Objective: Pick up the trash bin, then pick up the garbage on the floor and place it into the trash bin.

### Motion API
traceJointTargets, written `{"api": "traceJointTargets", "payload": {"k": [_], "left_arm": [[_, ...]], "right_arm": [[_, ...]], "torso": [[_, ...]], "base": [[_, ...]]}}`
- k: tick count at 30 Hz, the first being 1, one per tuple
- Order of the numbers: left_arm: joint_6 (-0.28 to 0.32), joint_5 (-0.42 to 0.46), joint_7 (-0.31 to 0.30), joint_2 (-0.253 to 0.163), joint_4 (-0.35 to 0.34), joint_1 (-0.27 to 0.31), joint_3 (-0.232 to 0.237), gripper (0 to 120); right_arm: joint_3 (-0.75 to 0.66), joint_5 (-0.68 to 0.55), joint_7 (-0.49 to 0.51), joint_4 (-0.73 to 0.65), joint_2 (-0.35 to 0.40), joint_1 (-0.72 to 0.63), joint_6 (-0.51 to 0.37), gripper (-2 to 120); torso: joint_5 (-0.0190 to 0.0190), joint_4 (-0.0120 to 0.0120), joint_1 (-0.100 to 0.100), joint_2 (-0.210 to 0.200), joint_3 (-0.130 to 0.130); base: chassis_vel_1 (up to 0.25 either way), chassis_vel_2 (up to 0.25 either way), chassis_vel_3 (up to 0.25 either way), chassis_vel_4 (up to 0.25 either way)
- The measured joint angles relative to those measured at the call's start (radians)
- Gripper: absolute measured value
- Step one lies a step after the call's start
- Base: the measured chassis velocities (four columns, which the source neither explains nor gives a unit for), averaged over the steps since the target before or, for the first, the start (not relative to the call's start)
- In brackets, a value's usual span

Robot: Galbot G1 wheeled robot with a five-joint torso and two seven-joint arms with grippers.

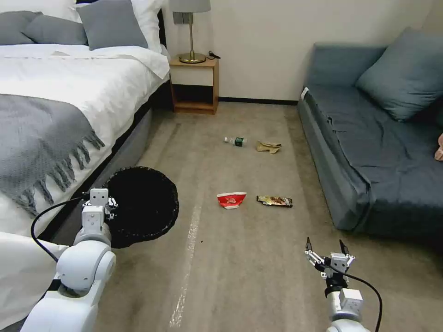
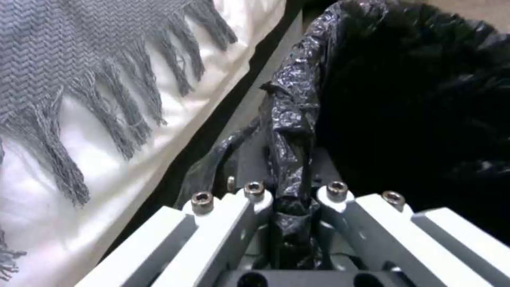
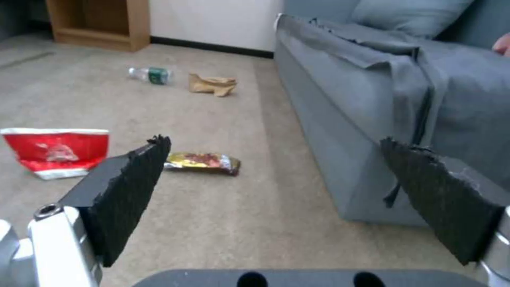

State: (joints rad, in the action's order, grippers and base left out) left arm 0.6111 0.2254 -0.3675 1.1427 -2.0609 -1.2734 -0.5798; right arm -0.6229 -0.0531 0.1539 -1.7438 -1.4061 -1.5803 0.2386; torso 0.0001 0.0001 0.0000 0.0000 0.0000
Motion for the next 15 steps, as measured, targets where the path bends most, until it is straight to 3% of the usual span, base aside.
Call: {"api": "traceJointTargets", "payload": {"k": [15], "left_arm": [[-0.002, 0.011, -0.001, 0.011, 0.014, 0.013, 0.025, 4]], "right_arm": [[-0.018, 0.041, 0.025, 0.048, -0.001, 0.015, 0.051, 100]], "torso": [[-0.0001, -0.0001, 0.0, 0.0, 0.0]], "base": [[0.0, 0.0, 0.0, 0.0]]}}
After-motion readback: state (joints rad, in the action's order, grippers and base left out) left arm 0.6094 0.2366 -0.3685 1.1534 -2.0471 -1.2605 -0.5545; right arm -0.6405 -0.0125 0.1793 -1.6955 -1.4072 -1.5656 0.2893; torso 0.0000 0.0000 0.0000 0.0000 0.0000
